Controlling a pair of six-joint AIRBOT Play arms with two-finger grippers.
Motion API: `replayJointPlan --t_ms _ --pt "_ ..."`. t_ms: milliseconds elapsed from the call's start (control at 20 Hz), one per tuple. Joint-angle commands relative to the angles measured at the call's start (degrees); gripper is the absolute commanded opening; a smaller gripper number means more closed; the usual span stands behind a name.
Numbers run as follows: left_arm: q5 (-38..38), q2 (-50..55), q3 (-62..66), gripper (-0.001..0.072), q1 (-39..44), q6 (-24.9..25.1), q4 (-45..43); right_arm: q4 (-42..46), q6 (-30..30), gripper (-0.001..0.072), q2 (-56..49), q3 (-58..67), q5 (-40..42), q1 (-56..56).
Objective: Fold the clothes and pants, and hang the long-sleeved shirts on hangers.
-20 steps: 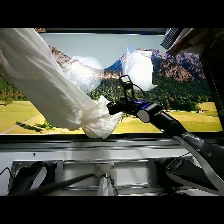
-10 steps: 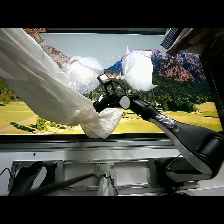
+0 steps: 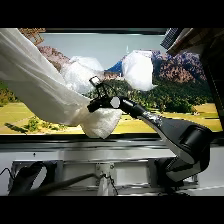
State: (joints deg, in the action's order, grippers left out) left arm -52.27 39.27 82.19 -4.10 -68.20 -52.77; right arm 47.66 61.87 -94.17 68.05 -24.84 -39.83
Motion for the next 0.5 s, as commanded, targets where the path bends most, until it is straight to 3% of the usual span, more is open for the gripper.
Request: replayJointPlan --t_ms 0,50,100,250,450 --pt "0.02 -0.04 0.04 0.0015 -0.04 0.0 -10.01 1.44 0.44 0.002 5.77 0.28 3.91 3.85" --pt "0.04 -0.04 0.04 0.0015 -0.04 0.0 -10.58 1.81 0.44 0.002 6.86 0.28 3.82 4.63" --pt "3.28 -0.85 0.04 0.0015 -0.04 0.02 -16.52 3.76 0.44 0.002 26.73 0.28 -0.68 15.23" --pt "11.82 -2.03 0.04 0.0014 -0.04 -0.28 -17.49 4.04 0.42 0.0021 40.96 0.28 -6.21 19.65" --pt "23.19 -5.66 0.07 0.0014 -0.04 -5.6 -17.05 10.4 1.29 0.0021 56.98 0.46 -16.24 22.4"
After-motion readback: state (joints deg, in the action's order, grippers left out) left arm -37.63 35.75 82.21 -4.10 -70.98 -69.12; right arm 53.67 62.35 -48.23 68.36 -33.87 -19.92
